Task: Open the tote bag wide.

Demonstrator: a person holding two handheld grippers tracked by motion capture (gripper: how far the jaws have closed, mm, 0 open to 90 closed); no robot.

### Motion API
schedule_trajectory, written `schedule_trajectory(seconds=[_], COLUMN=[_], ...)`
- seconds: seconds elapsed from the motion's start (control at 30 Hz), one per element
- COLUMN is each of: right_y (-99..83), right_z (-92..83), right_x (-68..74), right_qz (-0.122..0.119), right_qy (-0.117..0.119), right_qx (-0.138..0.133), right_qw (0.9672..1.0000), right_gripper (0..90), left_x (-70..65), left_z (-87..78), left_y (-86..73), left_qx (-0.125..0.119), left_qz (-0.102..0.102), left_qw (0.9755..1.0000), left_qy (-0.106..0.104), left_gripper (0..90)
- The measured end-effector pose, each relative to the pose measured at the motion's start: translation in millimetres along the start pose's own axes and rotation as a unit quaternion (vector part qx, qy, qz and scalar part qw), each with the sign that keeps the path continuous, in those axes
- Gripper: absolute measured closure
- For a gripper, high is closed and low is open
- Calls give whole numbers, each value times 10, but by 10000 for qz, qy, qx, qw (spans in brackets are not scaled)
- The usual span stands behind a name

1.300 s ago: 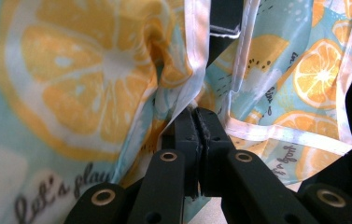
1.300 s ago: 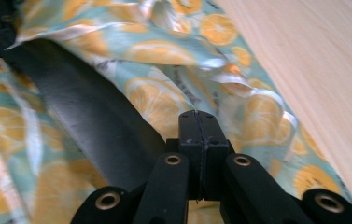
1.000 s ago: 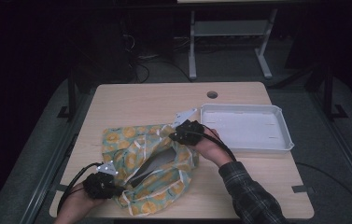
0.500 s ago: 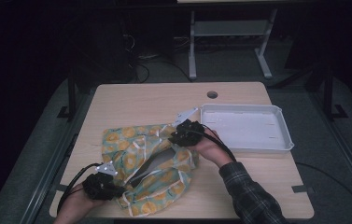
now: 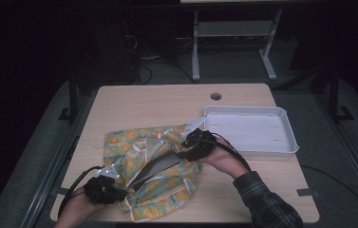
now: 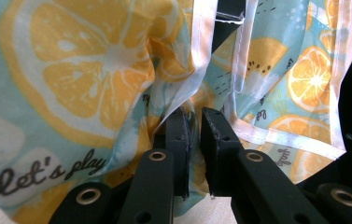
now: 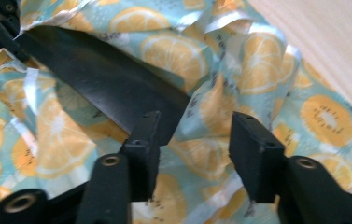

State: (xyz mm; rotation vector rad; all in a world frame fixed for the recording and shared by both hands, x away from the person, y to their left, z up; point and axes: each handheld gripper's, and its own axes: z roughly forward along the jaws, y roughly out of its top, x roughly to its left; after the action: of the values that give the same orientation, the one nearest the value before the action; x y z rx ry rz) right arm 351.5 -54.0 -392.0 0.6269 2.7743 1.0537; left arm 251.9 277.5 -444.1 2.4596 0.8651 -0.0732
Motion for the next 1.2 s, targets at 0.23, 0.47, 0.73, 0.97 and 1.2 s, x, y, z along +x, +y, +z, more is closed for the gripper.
schedule_trajectory(seconds=[0.23, 0.47, 0.73, 0.97, 1.2], right_y=[-87, -115, -137, -184, -278], right_z=[82, 127, 113, 177, 334], right_x=[76, 57, -13, -75, -108], right_qz=[-99, -165, -136, 1, 75], right_qy=[-108, -96, -293, -359, -273], right_qx=[261, 356, 360, 479, 723], right_qw=[9996, 9992, 9988, 9982, 9970], right_gripper=[481, 792, 895, 897, 897], left_x=[2, 3, 0, 6, 7], left_z=[1, 2, -2, -2, -4], left_y=[-3, -3, -1, -5, -5], left_qx=[-15, -24, 20, 11, 21], left_qz=[-16, -19, -2, -30, -20], left_qw=[10000, 10000, 10000, 10000, 10000], left_qy=[-5, -6, 24, 19, 38], left_gripper=[807, 810, 825, 839, 844])
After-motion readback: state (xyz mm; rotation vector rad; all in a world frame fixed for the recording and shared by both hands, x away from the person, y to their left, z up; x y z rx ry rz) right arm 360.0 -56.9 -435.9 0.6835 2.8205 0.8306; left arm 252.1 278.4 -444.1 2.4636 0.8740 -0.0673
